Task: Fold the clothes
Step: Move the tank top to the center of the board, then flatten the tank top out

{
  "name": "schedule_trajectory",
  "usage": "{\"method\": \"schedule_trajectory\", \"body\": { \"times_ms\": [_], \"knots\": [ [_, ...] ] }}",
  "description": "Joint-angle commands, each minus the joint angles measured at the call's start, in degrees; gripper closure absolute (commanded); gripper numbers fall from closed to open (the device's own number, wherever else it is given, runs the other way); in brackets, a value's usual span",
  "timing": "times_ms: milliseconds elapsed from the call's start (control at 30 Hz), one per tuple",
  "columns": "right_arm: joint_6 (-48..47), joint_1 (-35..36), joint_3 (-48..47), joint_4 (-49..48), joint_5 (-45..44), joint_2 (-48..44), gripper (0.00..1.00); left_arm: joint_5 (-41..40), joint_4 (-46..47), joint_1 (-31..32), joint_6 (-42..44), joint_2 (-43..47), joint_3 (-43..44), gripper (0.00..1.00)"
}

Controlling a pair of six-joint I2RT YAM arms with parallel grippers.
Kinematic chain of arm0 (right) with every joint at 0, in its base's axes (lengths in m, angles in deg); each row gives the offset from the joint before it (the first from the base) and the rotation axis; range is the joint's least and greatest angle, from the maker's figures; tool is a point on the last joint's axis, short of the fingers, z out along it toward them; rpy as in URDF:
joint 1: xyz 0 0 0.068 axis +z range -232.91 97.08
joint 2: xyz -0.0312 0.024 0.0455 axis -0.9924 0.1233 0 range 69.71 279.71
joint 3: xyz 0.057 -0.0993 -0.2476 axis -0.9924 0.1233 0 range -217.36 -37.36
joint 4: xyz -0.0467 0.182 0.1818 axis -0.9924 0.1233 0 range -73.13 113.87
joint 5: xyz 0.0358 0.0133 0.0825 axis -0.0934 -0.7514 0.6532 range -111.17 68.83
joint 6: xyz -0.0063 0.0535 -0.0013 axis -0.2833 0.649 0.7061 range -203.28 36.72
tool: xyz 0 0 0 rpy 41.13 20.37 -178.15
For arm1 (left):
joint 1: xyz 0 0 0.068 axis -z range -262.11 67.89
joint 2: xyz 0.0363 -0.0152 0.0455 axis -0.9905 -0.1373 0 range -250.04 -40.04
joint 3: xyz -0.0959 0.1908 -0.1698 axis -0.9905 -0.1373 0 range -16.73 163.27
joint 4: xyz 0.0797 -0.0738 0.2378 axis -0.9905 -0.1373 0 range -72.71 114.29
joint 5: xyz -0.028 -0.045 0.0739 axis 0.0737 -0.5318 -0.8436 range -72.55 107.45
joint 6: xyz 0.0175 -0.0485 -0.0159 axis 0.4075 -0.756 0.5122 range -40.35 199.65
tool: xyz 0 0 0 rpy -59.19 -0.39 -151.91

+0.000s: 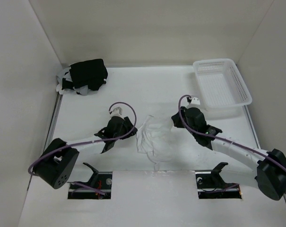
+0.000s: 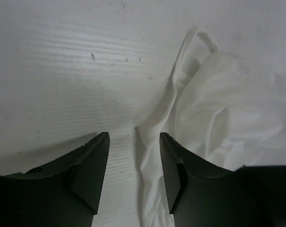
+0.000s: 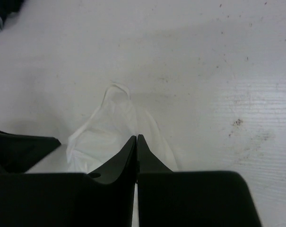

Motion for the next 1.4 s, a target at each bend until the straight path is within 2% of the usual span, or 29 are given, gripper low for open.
{"method": "schedule_trajectory", "body": {
  "times_ms": [0, 133, 167, 267, 300, 367, 433, 600, 733, 833, 900, 1033, 1067, 1100, 1200, 1267, 1333, 1367],
  "knots": [
    [0.42, -2.98, -4.19, -4.58, 3.25, -0.55, 0.97, 0.08, 4.61, 3.19, 1.48, -4.21, 4.05, 0.50],
    [-2.74, -4.84, -19.06, -4.94, 7.58, 5.07, 0.98, 1.04, 8.84, 4.60, -0.36, -12.03, 8.27, 0.49],
    [-5.01, -4.84, -26.83, -3.72, 7.41, 7.08, 0.98, 2.70, 10.15, 4.69, -1.50, -15.88, 10.45, 0.54],
    [-6.88, -4.84, -32.70, -2.30, 7.32, 7.54, 0.97, 1.84, 12.62, 3.90, -2.22, -20.47, 13.01, 0.87],
    [-7.49, -4.84, -33.58, -2.21, 6.97, 7.45, 0.97, 1.49, 12.54, 2.94, -3.18, -20.75, 13.54, 0.95],
    [-8.28, -4.84, -35.07, -2.12, 6.70, 7.45, 0.96, 0.87, 13.32, 1.44, -4.76, -18.92, 14.16, 1.00],
    [-9.52, -5.63, -37.88, -2.04, 6.61, 8.15, 0.97, -0.88, 12.81, -0.40, -4.16, -14.71, 17.14, 1.00],
    [-11.71, -9.85, -52.19, -0.02, 10.83, 9.48, 0.97, -5.89, 7.10, -6.46, 0.32, -2.23, 29.87, 1.00],
    [-15.22, -9.76, -57.23, 2.27, 12.15, 4.83, 0.96, -8.71, 7.00, -10.60, -0.20, 4.38, 32.80, 1.00],
    [-16.55, -7.92, -50.14, 1.66, 12.94, -2.11, 0.94, -7.92, 5.68, -13.24, -0.81, 4.74, 33.07, 0.95],
    [-14.98, -5.30, -38.84, 0.00, 13.03, -8.59, 0.94, -7.22, 5.33, -14.99, -3.26, 5.00, 30.18, 0.88],
    [-8.67, 1.12, -10.82, -5.89, 11.02, -18.71, 0.90, -6.95, 7.60, -16.23, -6.70, 10.00, 15.70, 0.49],
    [-6.20, 2.53, -4.47, -6.95, 9.79, -20.13, 0.85, -7.30, 9.09, -16.75, -7.31, 12.54, 9.48, 0.38],
    [-3.57, 4.02, 3.42, -8.35, 8.21, -21.10, 0.75, -7.48, 10.06, -17.72, -8.19, 15.35, 3.76, 0.32],
    [5.20, 7.71, 15.35, -7.23, 5.65, -20.85, 0.56, -7.40, 9.20, -21.75, -9.60, 22.03, -7.25, 0.32],
    [6.38, 10.79, 15.99, -4.60, 2.07, -20.93, 0.52, -7.66, 5.96, -22.82, -8.90, 24.68, -9.73, 0.35],
    [9.79, 9.93, 13.54, -0.04, -2.59, -21.55, 0.48, -7.83, 3.23, -21.25, -8.02, 24.43, -9.04, 0.40],
    [10.51, 9.40, 12.39, 0.51, -3.22, -21.03, 0.51, -8.01, 2.96, -20.02, -7.41, 23.47, -8.25, 0.42]
  ]
}}
